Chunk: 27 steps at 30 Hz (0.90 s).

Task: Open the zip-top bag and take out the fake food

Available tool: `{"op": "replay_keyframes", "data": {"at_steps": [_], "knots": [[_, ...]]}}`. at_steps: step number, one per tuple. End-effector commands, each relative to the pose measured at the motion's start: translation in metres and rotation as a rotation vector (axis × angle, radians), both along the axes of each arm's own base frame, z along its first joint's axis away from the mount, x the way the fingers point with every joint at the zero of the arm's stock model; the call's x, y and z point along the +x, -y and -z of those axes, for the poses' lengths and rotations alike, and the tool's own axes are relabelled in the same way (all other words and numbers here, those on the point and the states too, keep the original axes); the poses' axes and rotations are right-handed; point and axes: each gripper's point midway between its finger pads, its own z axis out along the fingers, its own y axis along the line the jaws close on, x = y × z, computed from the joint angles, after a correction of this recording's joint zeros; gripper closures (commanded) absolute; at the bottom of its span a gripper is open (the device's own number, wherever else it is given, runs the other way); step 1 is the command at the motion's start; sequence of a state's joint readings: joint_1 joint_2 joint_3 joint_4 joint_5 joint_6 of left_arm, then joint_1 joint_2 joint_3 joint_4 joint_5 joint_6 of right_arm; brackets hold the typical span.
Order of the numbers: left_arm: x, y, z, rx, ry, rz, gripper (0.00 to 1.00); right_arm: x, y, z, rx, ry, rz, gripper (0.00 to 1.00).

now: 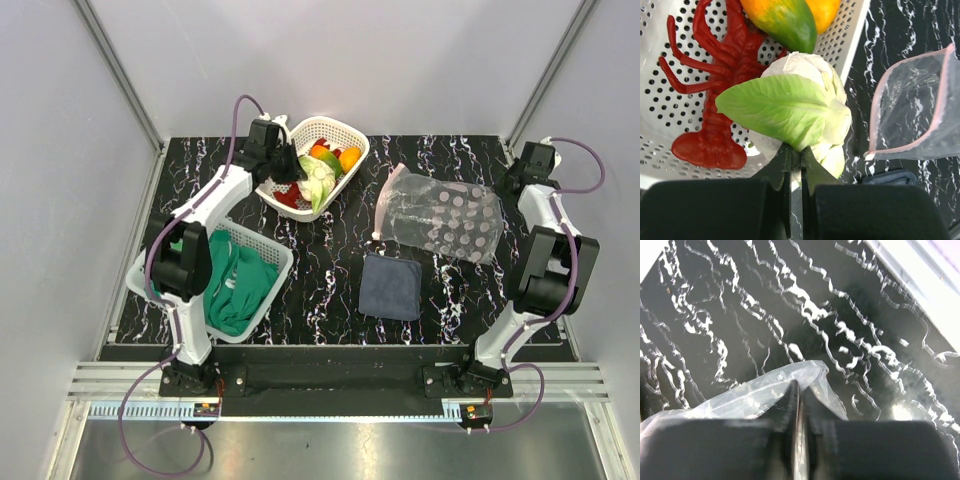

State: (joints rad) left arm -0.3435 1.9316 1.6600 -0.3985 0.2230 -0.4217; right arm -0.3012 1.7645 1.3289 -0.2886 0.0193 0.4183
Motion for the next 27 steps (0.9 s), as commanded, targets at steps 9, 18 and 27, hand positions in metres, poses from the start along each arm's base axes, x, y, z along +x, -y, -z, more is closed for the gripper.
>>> {"op": "replay_keyframes", "data": {"at_steps": [9,18,27], "knots": [[0.065,-0.038,-0.044,0.032,0.186,-0.168,0.53,0.028,0.009,-0.053,-0.132,-0.011,-0.036,0.19],[0.029,-0.065,-0.074,0.055,0.227,-0.262,0.30,0.011,-0.051,-0.121,-0.305,0.007,-0.132,0.01],[-0.105,0.029,-0.077,-0.175,0.210,0.090,0.33,-0.054,-0.205,-0.157,-0.208,0.143,-0.468,0.00]]}}
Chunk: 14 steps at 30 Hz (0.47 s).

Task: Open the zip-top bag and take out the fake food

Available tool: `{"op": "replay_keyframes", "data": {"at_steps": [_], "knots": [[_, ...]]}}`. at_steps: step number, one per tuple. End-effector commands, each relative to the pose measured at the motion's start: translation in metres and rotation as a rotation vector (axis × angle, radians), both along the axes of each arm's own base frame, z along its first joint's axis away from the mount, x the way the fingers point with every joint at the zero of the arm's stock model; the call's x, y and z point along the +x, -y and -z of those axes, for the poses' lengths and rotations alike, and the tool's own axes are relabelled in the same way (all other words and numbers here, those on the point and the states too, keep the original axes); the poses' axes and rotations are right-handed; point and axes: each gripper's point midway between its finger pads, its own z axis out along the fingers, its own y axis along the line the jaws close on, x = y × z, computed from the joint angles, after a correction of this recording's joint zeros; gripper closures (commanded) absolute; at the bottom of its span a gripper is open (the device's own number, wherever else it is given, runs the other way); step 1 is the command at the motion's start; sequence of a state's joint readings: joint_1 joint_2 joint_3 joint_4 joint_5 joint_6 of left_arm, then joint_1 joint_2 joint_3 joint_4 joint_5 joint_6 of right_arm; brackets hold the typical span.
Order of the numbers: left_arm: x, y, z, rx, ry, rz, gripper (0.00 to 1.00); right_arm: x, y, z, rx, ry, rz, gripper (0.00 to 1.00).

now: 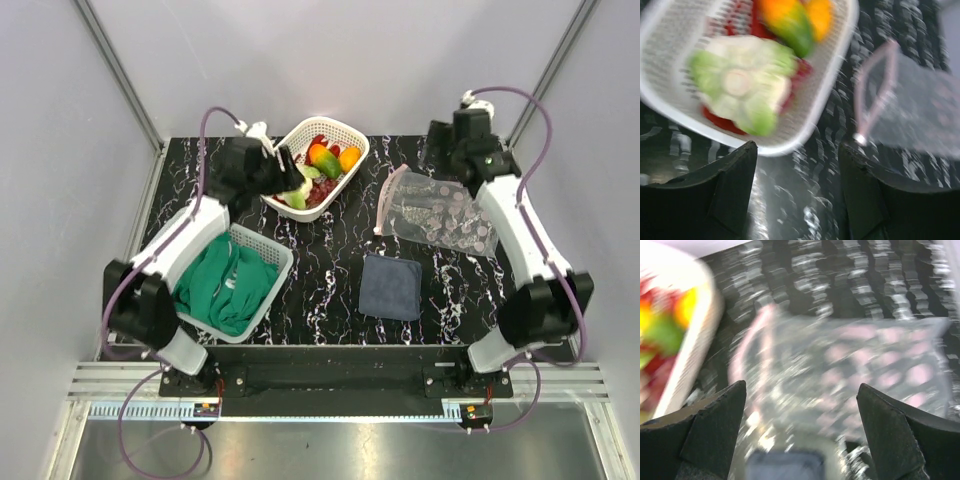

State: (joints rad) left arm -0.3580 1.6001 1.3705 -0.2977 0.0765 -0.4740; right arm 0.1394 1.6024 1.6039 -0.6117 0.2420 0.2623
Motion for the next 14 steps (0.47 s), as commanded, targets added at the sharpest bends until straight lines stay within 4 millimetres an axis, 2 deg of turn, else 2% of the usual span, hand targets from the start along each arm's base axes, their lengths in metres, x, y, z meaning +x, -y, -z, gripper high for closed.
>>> {"op": "replay_keyframes", "data": {"at_steps": [1,2,3,4,5,6,7,8,9,10,11,12,13,14], "knots": [[-0.071,0.072,-0.030,-0.178,0.091,0.263,0.32,-0.056,-0.067,-0.015,0.137,0.025,-0.164,0.00],[-0.092,0.086,-0.053,-0.227,0.164,0.324,0.32,-0.076,-0.089,-0.029,0.230,0.046,-0.263,0.00],[-0.106,0.092,-0.057,-0.255,0.181,0.356,0.31,-0.088,-0.100,-0.028,0.281,0.039,-0.306,0.00],[-0.122,0.095,-0.043,-0.274,0.163,0.370,0.31,-0.104,-0.111,-0.013,0.315,0.001,-0.345,0.00],[-0.146,0.100,-0.065,-0.320,0.230,0.417,0.29,-0.121,-0.117,-0.025,0.367,0.028,-0.377,0.01],[-0.155,0.102,-0.084,-0.364,0.314,0.431,0.28,-0.133,-0.118,-0.010,0.383,0.000,-0.379,0.00],[-0.166,0.100,-0.069,-0.374,0.303,0.433,0.27,-0.140,-0.118,-0.010,0.407,0.008,-0.380,0.00],[-0.181,0.095,-0.088,-0.417,0.364,0.446,0.23,-0.155,-0.118,-0.022,0.432,0.052,-0.408,0.00],[-0.186,0.091,-0.097,-0.452,0.411,0.446,0.20,-0.166,-0.118,-0.005,0.440,0.026,-0.418,0.01],[-0.198,0.084,-0.110,-0.498,0.444,0.447,0.17,-0.169,-0.121,-0.010,0.464,0.074,-0.447,0.00],[-0.204,0.081,-0.098,-0.507,0.431,0.450,0.14,-0.184,-0.122,-0.018,0.490,0.119,-0.479,0.00],[-0.209,0.077,-0.104,-0.537,0.459,0.452,0.11,-0.191,-0.121,-0.006,0.500,0.103,-0.481,0.00],[-0.219,0.070,-0.116,-0.584,0.477,0.449,0.11,-0.197,-0.121,-0.008,0.521,0.113,-0.483,0.00],[-0.226,0.066,-0.112,-0.605,0.486,0.453,0.09,-0.209,-0.120,-0.018,0.540,0.154,-0.498,0.00]]}}
